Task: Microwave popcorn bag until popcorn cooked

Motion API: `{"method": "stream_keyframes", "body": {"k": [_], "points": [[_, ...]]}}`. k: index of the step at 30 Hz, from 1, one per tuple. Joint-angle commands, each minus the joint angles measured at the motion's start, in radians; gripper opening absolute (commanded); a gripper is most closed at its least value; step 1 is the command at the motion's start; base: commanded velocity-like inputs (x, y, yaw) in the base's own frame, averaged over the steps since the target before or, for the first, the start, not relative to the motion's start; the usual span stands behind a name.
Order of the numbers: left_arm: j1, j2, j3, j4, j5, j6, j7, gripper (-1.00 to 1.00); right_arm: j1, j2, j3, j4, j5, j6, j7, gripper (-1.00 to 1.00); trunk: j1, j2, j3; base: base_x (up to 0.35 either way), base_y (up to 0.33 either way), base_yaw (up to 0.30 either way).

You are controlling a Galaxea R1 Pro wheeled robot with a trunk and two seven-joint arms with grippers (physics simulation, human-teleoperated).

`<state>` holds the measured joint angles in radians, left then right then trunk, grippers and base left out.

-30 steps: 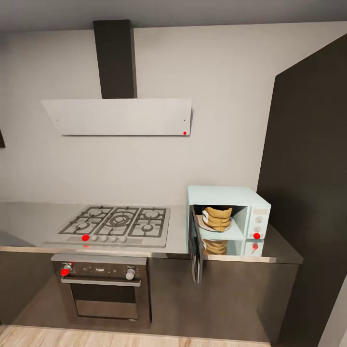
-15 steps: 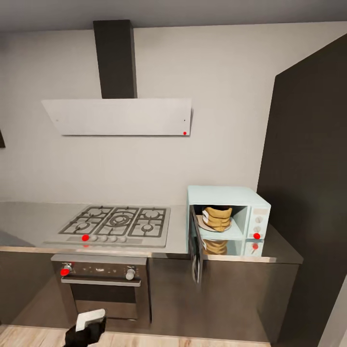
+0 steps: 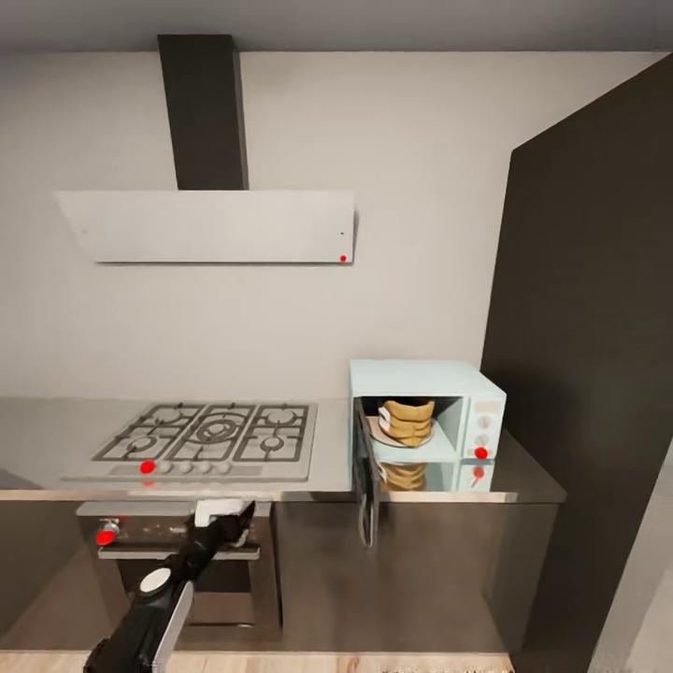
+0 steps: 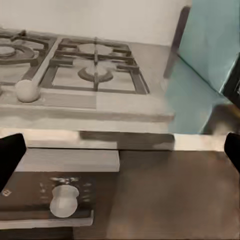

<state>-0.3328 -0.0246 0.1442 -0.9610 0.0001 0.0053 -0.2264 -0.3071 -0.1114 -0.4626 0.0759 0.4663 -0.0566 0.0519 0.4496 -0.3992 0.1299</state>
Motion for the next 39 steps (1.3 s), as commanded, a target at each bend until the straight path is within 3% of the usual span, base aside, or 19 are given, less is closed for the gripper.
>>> {"method": "stream_keyframes", "body": {"k": [1, 3, 7, 9, 11, 14, 16, 35, 39], "points": [[-0.018, 0.008, 0.005, -0.041, 0.000, 0.004, -0.084, 1.00, -0.001, 0.000, -0.008, 0.004, 0.008, -0.006, 0.000, 1.00, 0.000, -0.001, -0.001, 0.000, 0.000, -0.273], [-0.037, 0.017, 0.005, -0.093, 0.000, 0.017, -0.132, 1.00, -0.001, 0.001, -0.008, 0.004, 0.008, -0.006, 0.000, 1.00, 0.000, -0.001, -0.001, 0.000, 0.000, -0.274], [-0.059, 0.069, 0.004, -0.139, 0.000, 0.133, -0.199, 1.00, -0.001, 0.001, -0.008, 0.004, 0.008, -0.005, 0.000, 1.00, 0.000, -0.001, -0.001, 0.000, 0.000, -0.275], [-0.061, 0.086, 0.003, -0.141, 0.000, 0.144, -0.304, 1.00, -0.001, 0.001, -0.008, 0.004, 0.008, -0.005, 0.000, 1.00, 0.000, -0.001, -0.001, 0.000, 0.000, -0.275], [-0.061, 0.100, 0.003, -0.143, 0.000, 0.149, -0.471, 1.00, -0.001, 0.001, -0.008, 0.004, 0.008, -0.005, 0.000, 1.00, 0.000, -0.001, -0.001, 0.000, 0.000, -0.275], [-0.062, 0.136, 0.003, -0.139, -0.001, 0.145, -0.568, 1.00, -0.001, 0.001, -0.008, 0.004, 0.008, -0.005, 0.000, 1.00, 0.000, -0.001, -0.001, 0.000, 0.000, -0.275], [-0.062, 0.153, 0.002, -0.125, 0.000, 0.146, -0.583, 1.00, -0.001, 0.001, -0.008, 0.004, 0.008, -0.005, 0.000, 1.00, 0.000, -0.001, -0.001, 0.000, 0.000, -0.274], [-0.061, 0.145, 0.008, -0.013, 0.000, 0.142, -0.553, 1.00, -0.001, 0.004, -0.008, 0.004, 0.008, -0.005, 0.000, 1.00, 0.000, -0.001, -0.001, 0.000, 0.000, -0.274], [-0.061, 0.146, 0.044, -0.012, 0.000, 0.142, -0.537, 1.00, -0.001, 0.004, -0.008, 0.004, 0.008, -0.005, 0.000, 1.00, 0.000, -0.001, -0.001, 0.000, 0.000, -0.274]]}}
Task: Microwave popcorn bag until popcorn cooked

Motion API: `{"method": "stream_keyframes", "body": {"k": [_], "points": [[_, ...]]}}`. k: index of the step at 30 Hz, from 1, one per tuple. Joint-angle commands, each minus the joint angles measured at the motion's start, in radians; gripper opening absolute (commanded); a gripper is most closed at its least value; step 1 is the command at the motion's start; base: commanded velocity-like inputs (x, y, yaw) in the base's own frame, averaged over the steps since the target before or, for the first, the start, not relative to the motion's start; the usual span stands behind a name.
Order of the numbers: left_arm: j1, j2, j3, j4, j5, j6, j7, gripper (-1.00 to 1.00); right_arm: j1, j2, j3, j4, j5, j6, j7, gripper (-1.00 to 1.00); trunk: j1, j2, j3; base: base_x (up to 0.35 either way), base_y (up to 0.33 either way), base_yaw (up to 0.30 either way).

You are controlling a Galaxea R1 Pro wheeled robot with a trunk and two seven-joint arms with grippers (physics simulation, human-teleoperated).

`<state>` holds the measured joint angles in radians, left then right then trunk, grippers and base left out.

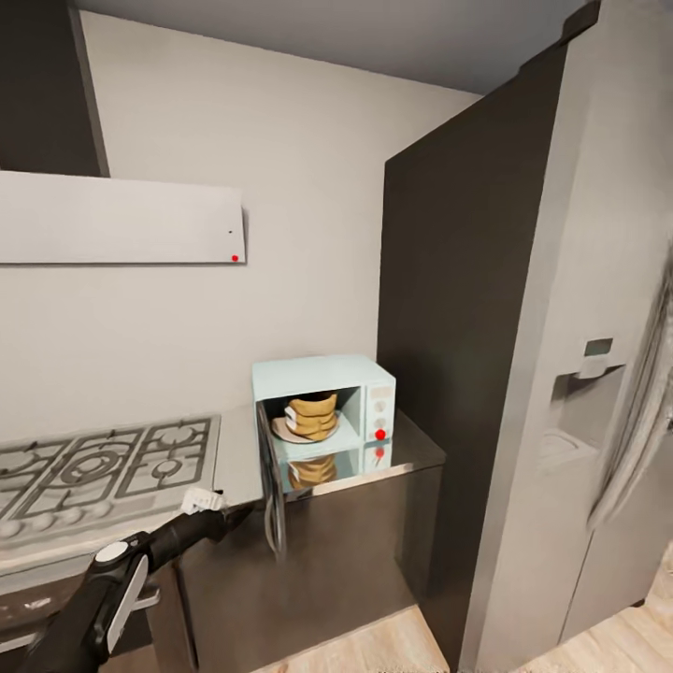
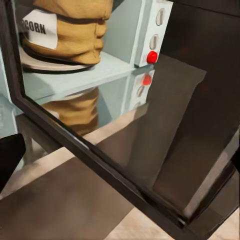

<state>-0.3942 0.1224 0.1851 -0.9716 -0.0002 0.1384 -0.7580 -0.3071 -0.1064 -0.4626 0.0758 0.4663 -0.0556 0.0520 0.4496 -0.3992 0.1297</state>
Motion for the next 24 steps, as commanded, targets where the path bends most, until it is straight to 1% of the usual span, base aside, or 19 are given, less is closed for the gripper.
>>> {"method": "stream_keyframes", "body": {"k": [1, 2, 6, 10, 14, 18, 22, 24], "points": [[0.000, -0.001, 0.008, -0.001, 0.000, 0.009, 0.000, 1.00, -0.001, -0.001, -0.008, 0.004, 0.008, -0.006, 0.000, 1.00, 0.000, -0.001, 0.000, 0.000, 0.000, -0.274], [0.000, 0.000, 0.017, -0.001, 0.000, 0.009, 0.007, 1.00, -0.001, -0.001, -0.008, 0.004, 0.008, -0.006, 0.000, 1.00, 0.000, -0.001, 0.000, 0.088, 0.000, -0.274], [0.000, 0.005, 0.024, -0.003, 0.000, 0.009, 0.009, 1.00, -0.001, -0.001, -0.008, 0.004, 0.008, -0.006, 0.000, 1.00, 0.000, -0.001, 0.000, 0.238, 0.000, -0.180], [0.000, 0.005, 0.032, -0.004, 0.000, 0.009, 0.010, 1.00, -0.001, -0.001, -0.008, 0.004, 0.008, -0.006, 0.000, 1.00, 0.000, -0.001, 0.000, 0.320, -0.005, -0.025], [0.000, -0.001, 0.032, -0.004, 0.000, 0.008, 0.015, 1.00, -0.001, -0.001, -0.008, 0.004, 0.008, -0.006, 0.000, 1.00, 0.000, -0.001, 0.000, 0.251, -0.134, -0.002], [0.000, -0.003, 0.033, -0.003, 0.000, 0.007, 0.015, 1.00, -0.001, -0.001, -0.008, 0.004, 0.008, -0.006, 0.000, 1.00, 0.000, -0.001, -0.001, 0.032, -0.023, -0.061], [0.000, -0.006, 0.032, -0.003, 0.000, 0.007, 0.016, 1.00, -0.001, -0.001, -0.008, 0.004, 0.008, -0.006, 0.000, 1.00, 0.000, -0.001, -0.001, 0.002, -0.001, -0.254], [0.000, -0.013, 0.032, -0.002, 0.000, 0.007, 0.017, 1.00, -0.001, -0.001, -0.008, 0.004, 0.008, -0.006, 0.000, 1.00, 0.000, -0.001, -0.001, 0.000, 0.000, -0.281]]}}
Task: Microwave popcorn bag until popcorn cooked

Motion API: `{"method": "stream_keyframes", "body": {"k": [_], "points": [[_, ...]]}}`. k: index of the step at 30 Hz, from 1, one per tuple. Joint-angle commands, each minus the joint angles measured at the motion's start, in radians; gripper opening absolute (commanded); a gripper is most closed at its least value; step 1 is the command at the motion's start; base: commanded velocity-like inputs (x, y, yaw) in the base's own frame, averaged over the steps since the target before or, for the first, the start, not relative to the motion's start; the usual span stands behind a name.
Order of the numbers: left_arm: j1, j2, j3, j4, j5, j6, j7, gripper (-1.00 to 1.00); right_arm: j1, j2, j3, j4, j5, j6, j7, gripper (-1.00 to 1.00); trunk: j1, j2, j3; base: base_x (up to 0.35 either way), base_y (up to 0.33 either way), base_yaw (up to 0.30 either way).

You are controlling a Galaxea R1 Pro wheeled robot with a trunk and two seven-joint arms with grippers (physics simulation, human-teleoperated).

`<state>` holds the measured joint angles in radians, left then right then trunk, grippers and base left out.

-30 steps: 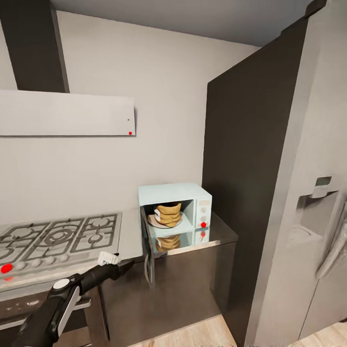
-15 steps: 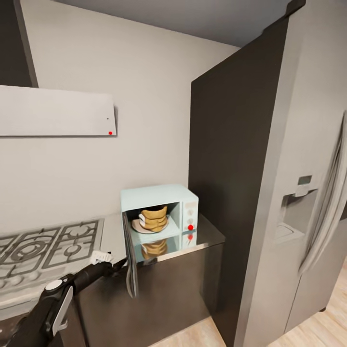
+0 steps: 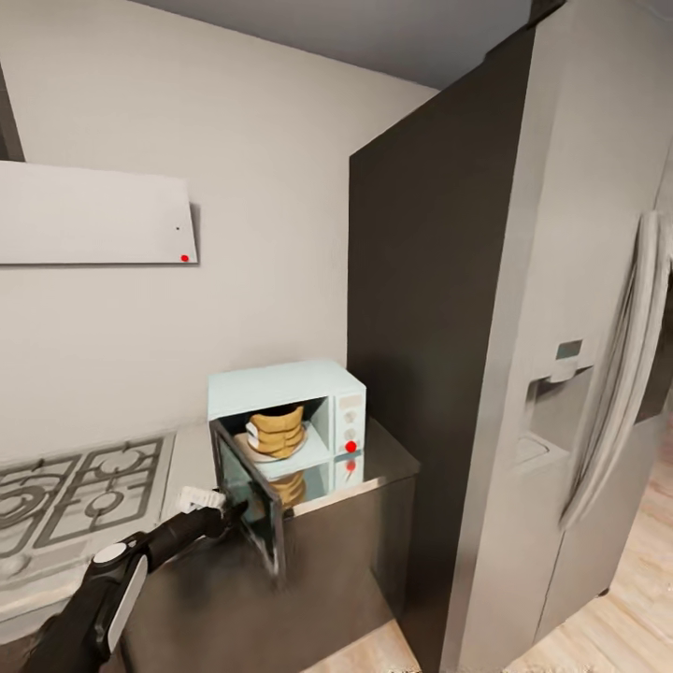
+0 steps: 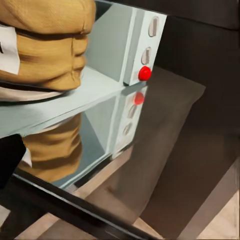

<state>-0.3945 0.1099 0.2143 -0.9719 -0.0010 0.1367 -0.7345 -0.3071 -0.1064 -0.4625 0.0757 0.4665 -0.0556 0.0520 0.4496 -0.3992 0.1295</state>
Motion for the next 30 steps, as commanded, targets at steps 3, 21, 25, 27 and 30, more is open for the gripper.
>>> {"method": "stream_keyframes", "body": {"k": [3, 21, 25, 27, 30], "points": [[0.000, -0.006, 0.003, 0.000, 0.001, 0.009, -0.006, 1.00, -0.001, -0.001, -0.008, 0.004, 0.008, -0.006, 0.000, 1.00, 0.000, -0.001, 0.000, 0.000, 0.000, -0.286], [0.000, -0.049, -0.004, 0.001, 0.001, 0.011, 0.261, 1.00, -0.001, -0.001, -0.008, 0.004, 0.007, -0.006, 0.000, 1.00, 0.000, -0.001, 0.000, 0.070, 0.000, -0.276], [0.000, -0.065, -0.004, 0.001, 0.001, 0.011, 0.264, 1.00, -0.001, -0.001, -0.008, 0.004, 0.007, -0.006, 0.000, 1.00, 0.000, -0.001, 0.000, 0.002, 0.000, -0.154], [0.000, -0.070, -0.004, 0.001, 0.001, 0.011, 0.279, 1.00, -0.001, -0.001, -0.008, 0.004, 0.007, -0.006, 0.000, 1.00, 0.000, -0.001, 0.000, 0.019, 0.000, -0.033], [0.000, -0.071, -0.004, 0.001, 0.001, 0.012, 0.284, 1.00, -0.001, -0.001, -0.008, 0.004, 0.007, -0.006, 0.000, 1.00, 0.000, -0.001, 0.000, 0.209, 0.000, -0.009]]}}
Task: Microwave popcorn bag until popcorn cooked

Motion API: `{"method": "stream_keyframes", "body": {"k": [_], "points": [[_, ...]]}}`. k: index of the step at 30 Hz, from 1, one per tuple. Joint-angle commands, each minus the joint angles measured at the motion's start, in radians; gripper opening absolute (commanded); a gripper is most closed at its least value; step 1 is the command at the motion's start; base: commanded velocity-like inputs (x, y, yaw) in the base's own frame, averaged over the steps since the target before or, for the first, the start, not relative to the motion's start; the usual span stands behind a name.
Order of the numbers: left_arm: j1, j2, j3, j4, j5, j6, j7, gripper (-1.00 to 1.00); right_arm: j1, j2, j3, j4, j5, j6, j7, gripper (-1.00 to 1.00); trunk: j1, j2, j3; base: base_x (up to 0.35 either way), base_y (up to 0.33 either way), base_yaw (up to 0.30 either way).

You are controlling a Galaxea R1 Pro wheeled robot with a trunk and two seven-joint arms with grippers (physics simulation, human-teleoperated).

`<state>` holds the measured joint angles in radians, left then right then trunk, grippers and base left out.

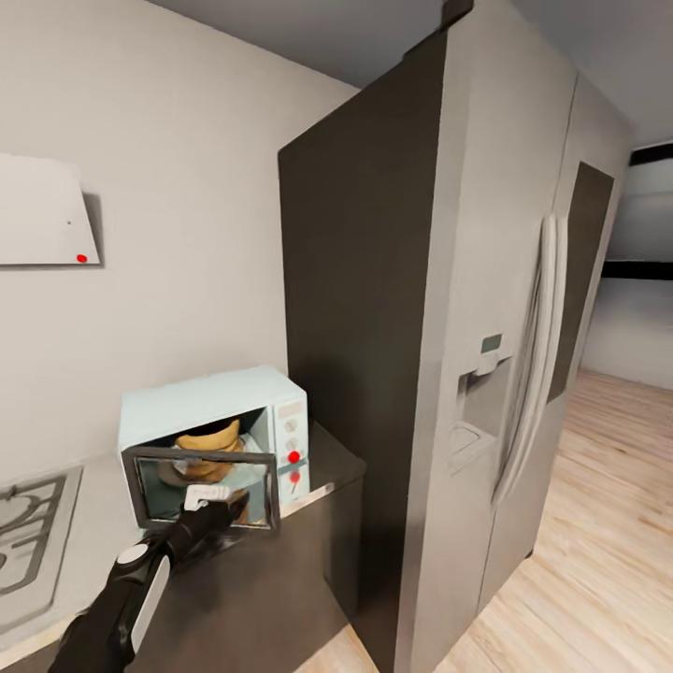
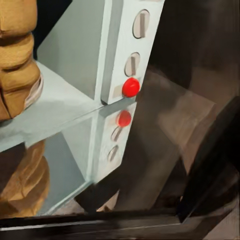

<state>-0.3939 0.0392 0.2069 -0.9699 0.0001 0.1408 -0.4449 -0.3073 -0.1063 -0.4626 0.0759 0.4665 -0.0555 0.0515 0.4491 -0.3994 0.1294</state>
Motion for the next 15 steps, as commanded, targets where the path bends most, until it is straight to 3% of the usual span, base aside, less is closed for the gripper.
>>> {"method": "stream_keyframes", "body": {"k": [1, 4, 10, 15], "points": [[-0.001, -0.001, 0.003, -0.001, 0.000, 0.008, -0.004, 1.00, -0.001, -0.001, -0.008, 0.004, 0.007, -0.006, 0.001, 1.00, 0.001, -0.001, 0.000, 0.301, 0.000, -0.002], [-0.001, -0.001, 0.004, -0.001, 0.000, 0.007, 0.011, 1.00, -0.001, -0.001, -0.008, 0.004, 0.007, -0.006, 0.000, 1.00, 0.001, -0.001, 0.000, 0.313, 0.000, -0.001], [-0.001, -0.006, 0.005, -0.001, 0.000, 0.006, 0.018, 1.00, -0.001, -0.001, -0.008, 0.004, 0.007, -0.006, 0.001, 1.00, 0.001, -0.001, 0.000, 0.093, -0.016, 0.000], [-0.001, -0.007, 0.005, -0.001, 0.000, 0.006, 0.018, 1.00, -0.001, -0.001, -0.008, 0.004, 0.007, -0.007, 0.001, 1.00, 0.001, -0.001, 0.000, 0.217, -0.042, 0.000]]}}
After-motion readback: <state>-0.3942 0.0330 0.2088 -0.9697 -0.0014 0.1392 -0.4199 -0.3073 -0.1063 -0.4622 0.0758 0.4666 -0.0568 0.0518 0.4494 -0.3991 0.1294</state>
